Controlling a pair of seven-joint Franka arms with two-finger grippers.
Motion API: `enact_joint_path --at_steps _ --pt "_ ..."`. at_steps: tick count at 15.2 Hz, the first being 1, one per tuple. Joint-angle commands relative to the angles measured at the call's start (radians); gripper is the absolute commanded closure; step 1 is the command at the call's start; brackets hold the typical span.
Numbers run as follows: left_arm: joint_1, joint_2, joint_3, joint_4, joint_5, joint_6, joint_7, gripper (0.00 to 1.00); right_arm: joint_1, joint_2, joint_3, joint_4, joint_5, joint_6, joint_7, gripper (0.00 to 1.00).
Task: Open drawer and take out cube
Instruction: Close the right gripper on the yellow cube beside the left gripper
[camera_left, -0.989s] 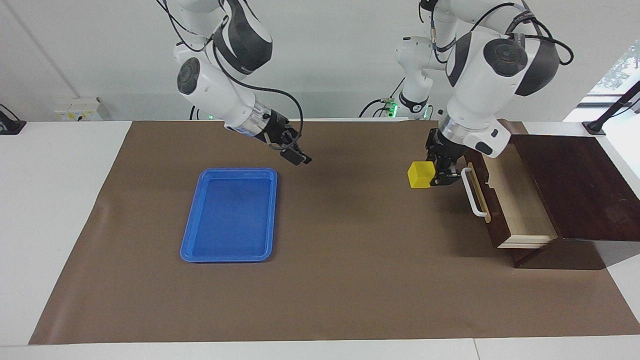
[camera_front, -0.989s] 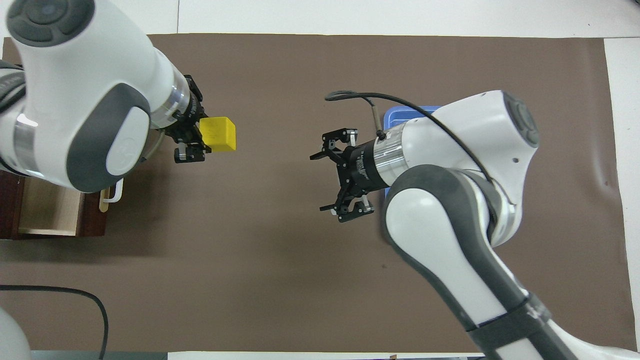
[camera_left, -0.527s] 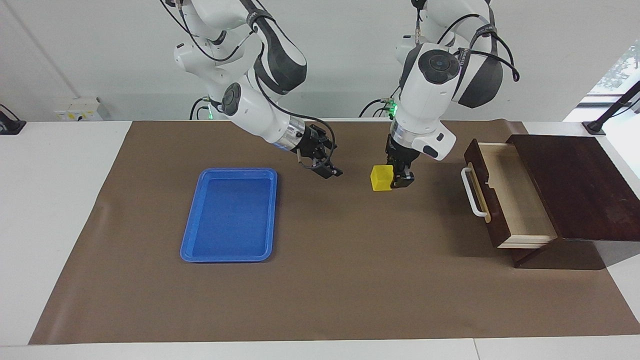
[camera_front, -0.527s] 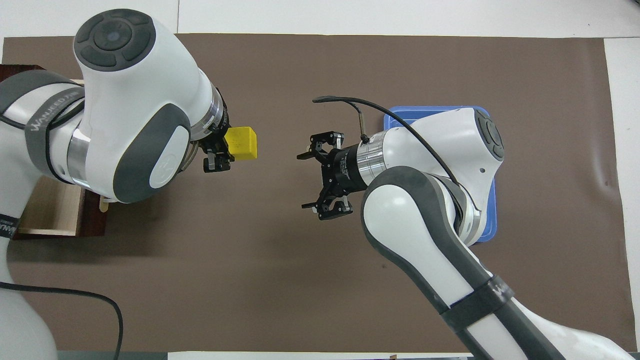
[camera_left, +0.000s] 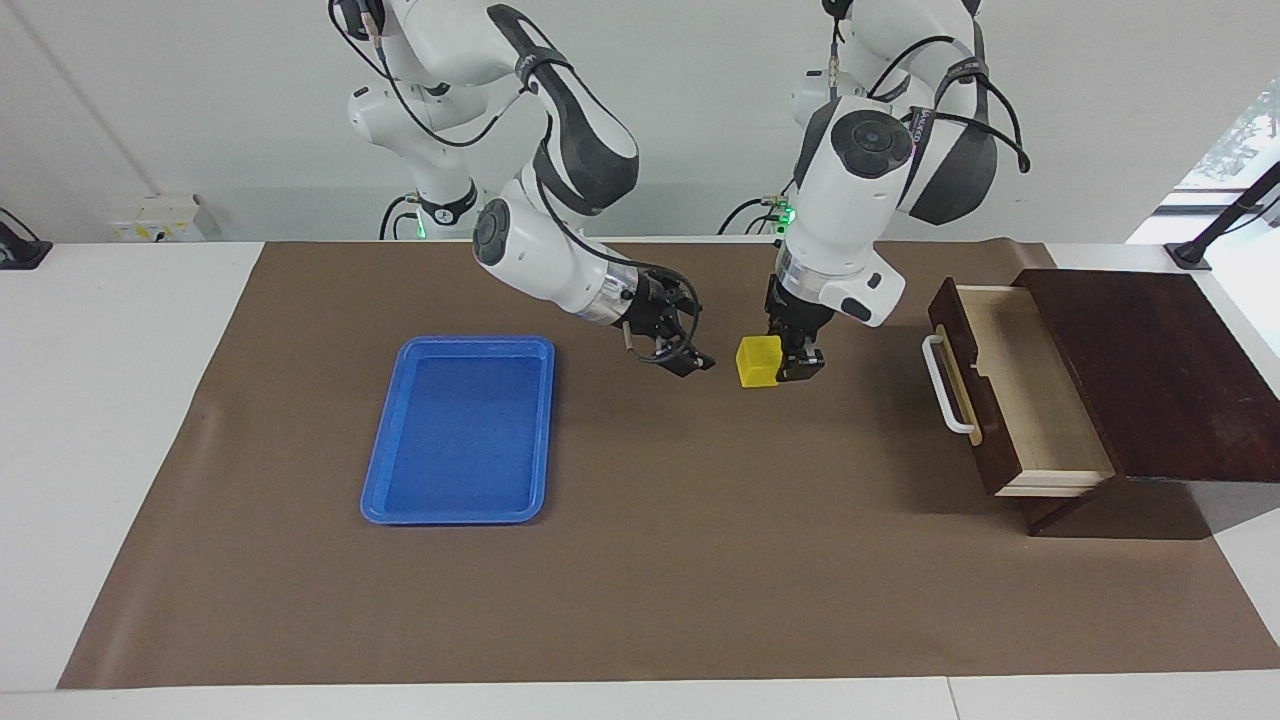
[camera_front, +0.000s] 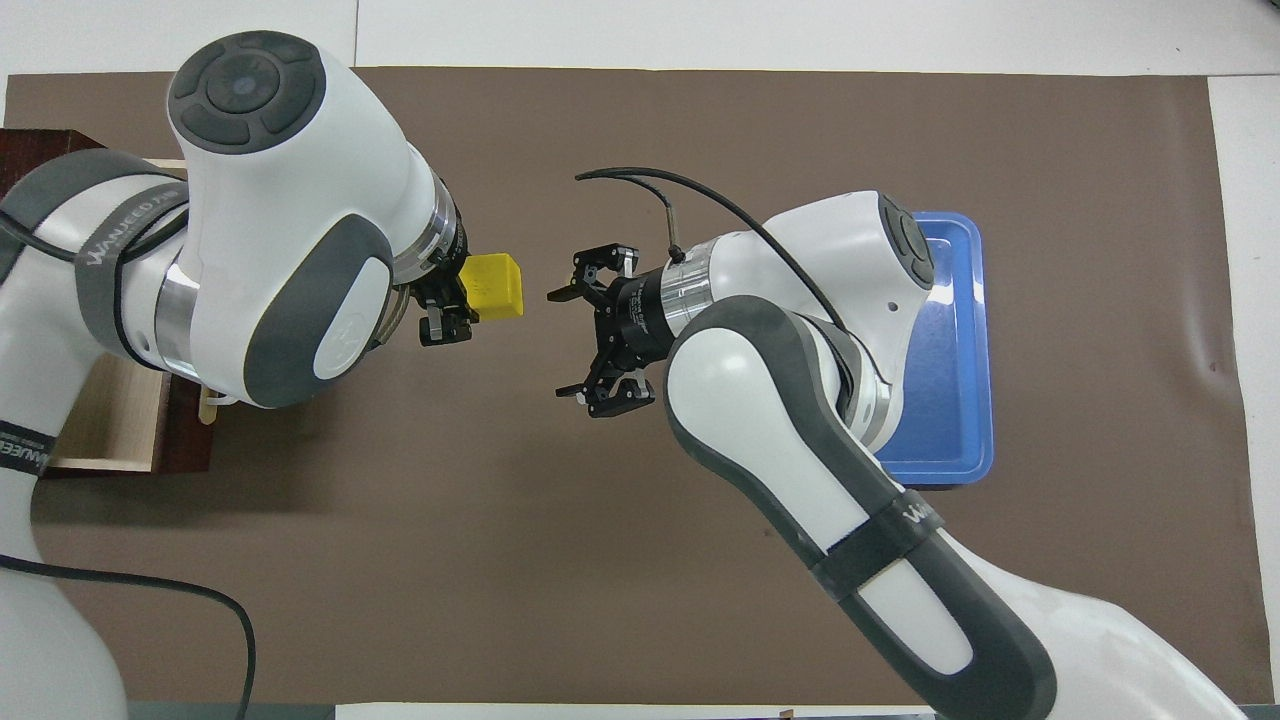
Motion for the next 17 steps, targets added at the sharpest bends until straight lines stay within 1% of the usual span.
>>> enact_joint_path --at_steps 1,6,16,17 --pt "-0.018 -0.008 0.016 -0.017 -0.020 0.021 -0.026 1.00 -0.003 0.052 0.001 0.071 0.015 -0.004 -0.003 0.00" --pt "-0.021 -0.008 0.016 -0.019 -0.019 0.028 -0.029 1.00 -0.002 0.104 0.001 0.150 0.019 0.001 0.002 0.00" --pt "-0.020 -0.008 0.016 -0.019 -0.020 0.029 -0.035 1.00 -0.012 0.127 0.001 0.183 0.025 0.000 0.030 0.00" --pt "-0.020 -0.008 0.016 -0.019 -0.020 0.029 -0.035 1.00 -0.005 0.145 0.000 0.215 0.027 0.007 0.040 0.00"
